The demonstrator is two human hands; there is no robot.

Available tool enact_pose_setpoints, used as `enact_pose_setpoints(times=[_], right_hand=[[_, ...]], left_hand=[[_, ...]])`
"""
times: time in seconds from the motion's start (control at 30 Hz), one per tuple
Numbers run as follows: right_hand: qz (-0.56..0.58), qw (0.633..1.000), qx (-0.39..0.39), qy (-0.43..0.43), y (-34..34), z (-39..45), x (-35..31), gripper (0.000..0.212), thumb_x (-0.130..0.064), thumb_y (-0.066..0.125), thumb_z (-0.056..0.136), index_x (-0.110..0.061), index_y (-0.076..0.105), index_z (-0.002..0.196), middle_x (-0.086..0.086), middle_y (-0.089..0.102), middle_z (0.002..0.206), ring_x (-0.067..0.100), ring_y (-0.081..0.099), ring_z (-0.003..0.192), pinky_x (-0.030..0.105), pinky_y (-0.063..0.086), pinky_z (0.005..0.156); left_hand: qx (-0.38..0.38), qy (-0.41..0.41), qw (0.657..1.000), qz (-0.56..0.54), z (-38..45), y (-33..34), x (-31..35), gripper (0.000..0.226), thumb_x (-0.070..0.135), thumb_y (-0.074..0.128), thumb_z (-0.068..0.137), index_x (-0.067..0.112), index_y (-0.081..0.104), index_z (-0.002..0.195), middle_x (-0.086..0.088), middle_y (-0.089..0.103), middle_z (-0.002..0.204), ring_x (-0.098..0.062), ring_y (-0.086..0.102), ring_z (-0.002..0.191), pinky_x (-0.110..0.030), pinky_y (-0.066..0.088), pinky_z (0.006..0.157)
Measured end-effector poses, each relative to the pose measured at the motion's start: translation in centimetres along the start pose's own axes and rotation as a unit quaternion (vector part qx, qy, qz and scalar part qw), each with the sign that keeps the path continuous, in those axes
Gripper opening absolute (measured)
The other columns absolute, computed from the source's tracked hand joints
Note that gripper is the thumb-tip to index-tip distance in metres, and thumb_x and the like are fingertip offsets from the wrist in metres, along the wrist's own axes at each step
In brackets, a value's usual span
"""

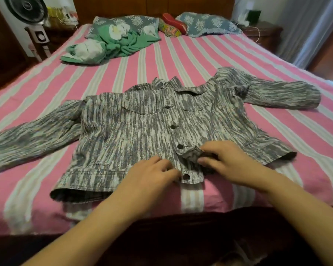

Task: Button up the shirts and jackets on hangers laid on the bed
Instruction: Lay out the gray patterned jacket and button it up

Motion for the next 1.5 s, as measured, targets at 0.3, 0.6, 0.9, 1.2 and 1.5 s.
enact_pose_setpoints(times=[0.3, 0.6, 0.9, 1.2, 1.5], right_hand=[[0.246, 0.947, -0.032, 0.204, 1.9, 0.0, 0.1, 0.025, -0.024, 0.080, 0.084, -0.015, 0.057, 0.085, -0.002, 0.054, 0.076, 0.013, 0.048, 0.070, 0.035, 0.043, 0.068], [0.360, 0.894, -0.021, 0.266, 5.6, -0.7, -0.5, 0.021, -0.035, 0.078, 0.086, -0.023, 0.070, 0.071, -0.004, 0.062, 0.066, 0.012, 0.053, 0.065, 0.032, 0.039, 0.068], [0.436, 0.852, 0.001, 0.290, 6.4, -0.7, -1.8, 0.026, -0.013, 0.073, 0.090, -0.015, 0.062, 0.067, 0.008, 0.055, 0.064, 0.017, 0.049, 0.062, 0.033, 0.039, 0.061], [0.415, 0.862, -0.035, 0.289, 5.5, -0.6, -1.5, 0.023, -0.017, 0.074, 0.088, -0.013, 0.061, 0.071, 0.003, 0.051, 0.059, 0.012, 0.045, 0.052, 0.024, 0.035, 0.049], [0.425, 0.853, -0.054, 0.298, 5.5, -0.6, -1.8, 0.016, -0.013, 0.075, 0.088, -0.013, 0.062, 0.078, 0.000, 0.049, 0.056, 0.008, 0.042, 0.046, 0.019, 0.032, 0.041]], left_hand=[[0.116, -0.235, 0.953, -0.155, -4.0, -3.5, -0.8, 0.020, 0.028, 0.062, 0.097, 0.031, 0.075, 0.111, 0.008, 0.076, 0.078, -0.014, 0.071, 0.066, -0.035, 0.058, 0.062], [0.204, -0.471, 0.676, -0.529, -5.3, 2.1, 0.4, 0.019, 0.010, 0.073, 0.091, 0.029, 0.076, 0.094, 0.015, 0.074, 0.095, -0.006, 0.068, 0.090, -0.037, 0.057, 0.089], [0.084, -0.310, 0.880, -0.349, -3.8, 1.1, 3.7, 0.050, 0.034, 0.058, 0.100, 0.042, 0.038, 0.146, 0.025, 0.054, 0.130, 0.007, 0.048, 0.122, -0.017, 0.038, 0.103], [0.204, -0.389, 0.785, -0.436, -3.1, 0.2, 0.8, 0.011, 0.019, 0.079, 0.086, 0.025, 0.070, 0.084, 0.023, 0.069, 0.087, -0.001, 0.063, 0.082, -0.008, 0.040, 0.068], [0.170, -0.411, 0.769, -0.459, -3.1, 1.3, 0.3, 0.014, 0.027, 0.082, 0.082, 0.026, 0.069, 0.086, 0.019, 0.069, 0.082, 0.002, 0.061, 0.075, -0.019, 0.046, 0.071]])
Point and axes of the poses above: each hand's wrist, its own z-axis towards the middle knuckle, its own y-axis out of the palm, x = y × z, the point moved 7 cm from there along z, towards the middle knuckle
